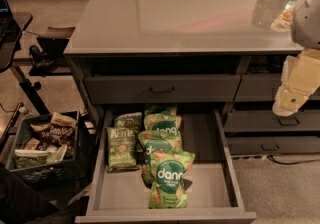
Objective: Pick green jalapeno chip bag from middle drawer and place on counter
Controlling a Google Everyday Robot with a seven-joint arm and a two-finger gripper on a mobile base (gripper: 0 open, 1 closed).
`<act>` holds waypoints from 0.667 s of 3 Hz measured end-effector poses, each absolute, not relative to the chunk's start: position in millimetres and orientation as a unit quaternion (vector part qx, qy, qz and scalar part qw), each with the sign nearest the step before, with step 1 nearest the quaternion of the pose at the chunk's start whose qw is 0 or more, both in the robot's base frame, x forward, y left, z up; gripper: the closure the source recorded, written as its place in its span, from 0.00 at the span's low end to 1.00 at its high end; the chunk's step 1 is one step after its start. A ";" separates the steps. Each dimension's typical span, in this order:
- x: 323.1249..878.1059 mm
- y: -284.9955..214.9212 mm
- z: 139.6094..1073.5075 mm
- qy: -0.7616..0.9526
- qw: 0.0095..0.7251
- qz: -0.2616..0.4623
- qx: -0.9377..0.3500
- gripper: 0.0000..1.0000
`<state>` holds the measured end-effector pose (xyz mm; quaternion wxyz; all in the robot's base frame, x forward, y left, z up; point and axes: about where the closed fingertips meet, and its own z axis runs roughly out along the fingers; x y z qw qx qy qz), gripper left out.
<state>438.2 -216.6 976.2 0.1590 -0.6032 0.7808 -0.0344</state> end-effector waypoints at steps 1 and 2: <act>439.2 -214.7 979.2 0.782 0.165 -0.035 -0.600 0.00; 447.8 -195.9 951.8 0.789 0.186 0.020 -0.586 0.00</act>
Offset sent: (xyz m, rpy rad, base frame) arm 0.0365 0.0709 -0.0973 0.4548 0.1424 -0.0511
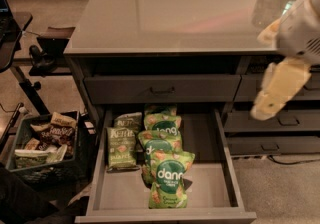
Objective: Pick green jalapeno chip bag from middle drawer and place on counter
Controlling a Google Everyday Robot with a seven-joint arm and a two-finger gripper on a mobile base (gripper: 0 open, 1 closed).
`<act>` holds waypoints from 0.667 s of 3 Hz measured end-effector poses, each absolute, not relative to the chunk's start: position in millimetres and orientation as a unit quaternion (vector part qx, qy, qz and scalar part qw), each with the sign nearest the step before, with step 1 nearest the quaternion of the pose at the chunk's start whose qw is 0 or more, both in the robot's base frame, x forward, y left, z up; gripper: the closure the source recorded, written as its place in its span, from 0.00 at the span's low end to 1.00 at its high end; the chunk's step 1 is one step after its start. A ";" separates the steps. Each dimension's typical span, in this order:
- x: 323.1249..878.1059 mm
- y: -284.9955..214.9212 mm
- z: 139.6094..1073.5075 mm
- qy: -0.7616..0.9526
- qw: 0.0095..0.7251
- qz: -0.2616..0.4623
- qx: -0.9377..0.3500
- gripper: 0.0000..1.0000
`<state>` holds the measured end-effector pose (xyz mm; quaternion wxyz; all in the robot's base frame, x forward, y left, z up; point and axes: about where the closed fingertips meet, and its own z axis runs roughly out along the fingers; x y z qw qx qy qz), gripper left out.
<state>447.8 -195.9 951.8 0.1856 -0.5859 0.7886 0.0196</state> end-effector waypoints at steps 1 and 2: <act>471.7 -144.4 883.3 0.784 0.210 0.110 -0.574 0.00; 497.0 -100.3 824.8 0.776 0.234 0.151 -0.566 0.00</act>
Offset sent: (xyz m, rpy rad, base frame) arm 0.0682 0.1418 -0.1944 0.3738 0.1247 0.0526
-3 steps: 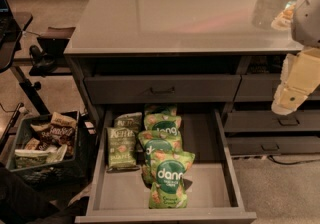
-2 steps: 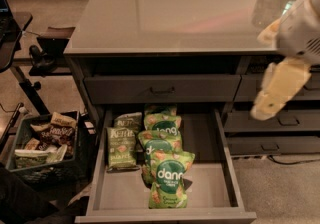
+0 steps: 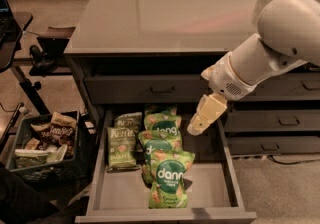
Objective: Pick green jalapeno chip bag from middle drawer and place on counter
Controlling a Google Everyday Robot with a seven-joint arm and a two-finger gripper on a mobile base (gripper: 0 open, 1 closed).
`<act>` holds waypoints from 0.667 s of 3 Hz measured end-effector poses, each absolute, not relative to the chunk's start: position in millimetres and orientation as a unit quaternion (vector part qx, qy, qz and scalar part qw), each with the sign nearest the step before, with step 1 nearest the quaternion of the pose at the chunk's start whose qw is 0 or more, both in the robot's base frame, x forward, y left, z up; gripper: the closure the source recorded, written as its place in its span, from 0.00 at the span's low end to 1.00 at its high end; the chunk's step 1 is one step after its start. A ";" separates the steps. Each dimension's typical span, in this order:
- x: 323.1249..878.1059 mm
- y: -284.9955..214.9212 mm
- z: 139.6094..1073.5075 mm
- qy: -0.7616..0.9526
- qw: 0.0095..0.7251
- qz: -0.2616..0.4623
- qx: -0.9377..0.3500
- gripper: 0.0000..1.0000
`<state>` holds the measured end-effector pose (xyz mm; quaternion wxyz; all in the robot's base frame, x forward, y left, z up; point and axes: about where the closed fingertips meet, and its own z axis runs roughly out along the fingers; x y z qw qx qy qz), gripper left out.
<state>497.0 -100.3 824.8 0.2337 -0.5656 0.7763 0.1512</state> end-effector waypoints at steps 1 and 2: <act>497.0 -100.3 824.8 0.776 0.234 0.151 -0.566 0.00; 519.1 -45.8 721.1 0.761 0.262 0.213 -0.553 0.00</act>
Offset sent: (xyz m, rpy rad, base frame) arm 0.0169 0.0459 -0.1095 0.2292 0.0691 -0.0616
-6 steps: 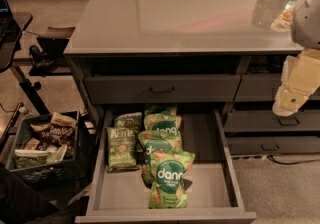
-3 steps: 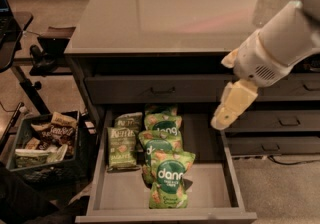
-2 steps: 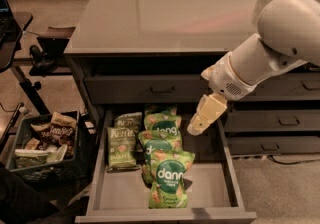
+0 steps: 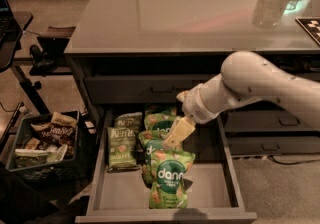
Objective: Pick green jalapeno chip bag from middle drawer and place on counter
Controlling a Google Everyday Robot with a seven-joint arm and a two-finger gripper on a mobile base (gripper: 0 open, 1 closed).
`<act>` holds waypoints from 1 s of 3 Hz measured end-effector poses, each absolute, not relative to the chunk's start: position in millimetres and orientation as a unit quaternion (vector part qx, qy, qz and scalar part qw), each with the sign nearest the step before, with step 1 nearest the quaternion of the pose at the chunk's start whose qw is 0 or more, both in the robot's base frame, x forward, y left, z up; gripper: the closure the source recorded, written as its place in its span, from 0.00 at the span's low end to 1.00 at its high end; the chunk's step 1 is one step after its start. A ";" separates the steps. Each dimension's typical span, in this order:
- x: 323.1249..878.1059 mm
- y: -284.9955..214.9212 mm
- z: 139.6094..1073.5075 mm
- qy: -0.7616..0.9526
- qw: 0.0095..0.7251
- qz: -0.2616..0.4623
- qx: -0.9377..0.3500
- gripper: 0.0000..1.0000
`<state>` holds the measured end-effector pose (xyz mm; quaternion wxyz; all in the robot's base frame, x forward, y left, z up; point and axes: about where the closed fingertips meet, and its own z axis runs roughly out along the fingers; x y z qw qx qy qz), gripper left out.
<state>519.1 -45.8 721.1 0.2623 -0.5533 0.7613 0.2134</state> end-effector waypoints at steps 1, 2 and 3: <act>535.4 -22.8 680.1 0.751 0.280 0.227 -0.552 0.00; 564.2 3.5 640.0 0.723 0.296 0.231 -0.580 0.00; 586.9 19.9 601.1 0.713 0.296 0.241 -0.588 0.00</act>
Offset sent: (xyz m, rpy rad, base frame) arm 0.0836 0.0803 -0.1321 0.0942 -0.1283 0.1719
